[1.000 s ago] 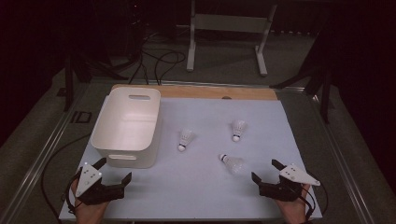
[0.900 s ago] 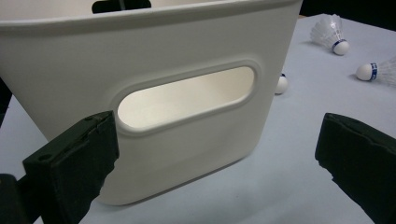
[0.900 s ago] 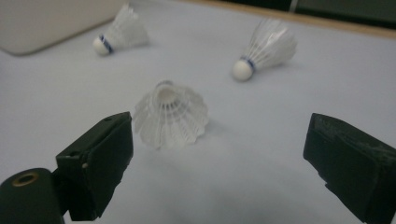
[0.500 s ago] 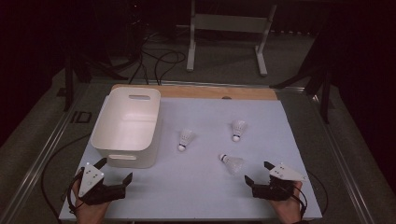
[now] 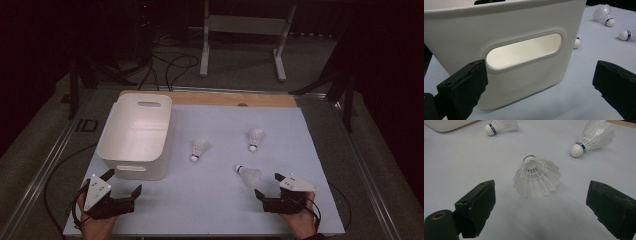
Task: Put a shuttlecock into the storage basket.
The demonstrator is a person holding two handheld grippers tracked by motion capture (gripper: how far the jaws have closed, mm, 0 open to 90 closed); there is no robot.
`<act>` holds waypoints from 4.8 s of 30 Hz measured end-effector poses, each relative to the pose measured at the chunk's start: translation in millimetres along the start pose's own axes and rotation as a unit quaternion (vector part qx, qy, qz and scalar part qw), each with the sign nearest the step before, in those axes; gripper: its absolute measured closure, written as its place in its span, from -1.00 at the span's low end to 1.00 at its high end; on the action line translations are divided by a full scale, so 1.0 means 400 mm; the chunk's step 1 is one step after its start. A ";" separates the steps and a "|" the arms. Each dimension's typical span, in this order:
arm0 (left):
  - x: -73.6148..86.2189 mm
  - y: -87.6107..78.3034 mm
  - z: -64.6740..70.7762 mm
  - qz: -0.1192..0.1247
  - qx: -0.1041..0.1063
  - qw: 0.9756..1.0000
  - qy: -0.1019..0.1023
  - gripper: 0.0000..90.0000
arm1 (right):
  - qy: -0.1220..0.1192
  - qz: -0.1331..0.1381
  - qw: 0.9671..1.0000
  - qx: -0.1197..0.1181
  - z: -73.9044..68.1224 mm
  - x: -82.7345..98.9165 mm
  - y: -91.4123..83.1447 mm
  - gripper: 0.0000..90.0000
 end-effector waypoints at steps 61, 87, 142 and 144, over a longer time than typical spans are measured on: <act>0.004 0.006 0.001 -0.003 0.002 1.000 -0.001 -0.99 | 0.020 -0.063 0.998 -0.018 -0.048 0.014 0.116 -0.15; 0.005 0.006 -0.001 -0.003 0.001 1.000 -0.002 -0.99 | 0.042 -0.085 0.995 -0.007 -0.033 0.008 0.172 0.99; 0.012 0.010 0.000 -0.010 0.014 1.000 -0.022 -1.00 | 0.029 -0.075 0.996 -0.035 -0.020 -0.141 0.134 0.99; 0.012 0.010 0.000 -0.010 0.013 1.000 -0.022 -1.00 | 0.029 -0.072 0.996 -0.036 -0.019 -0.148 0.134 0.99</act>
Point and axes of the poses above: each handheld gripper's, and its own axes: y roughly forward along the jaws, x roughly out of its underside, z roughly to its right, the point moved 8 cm from there along y, roughly forward along the jaws, and after that the axes turned 9 degrees about z, right-handed, at the moved point
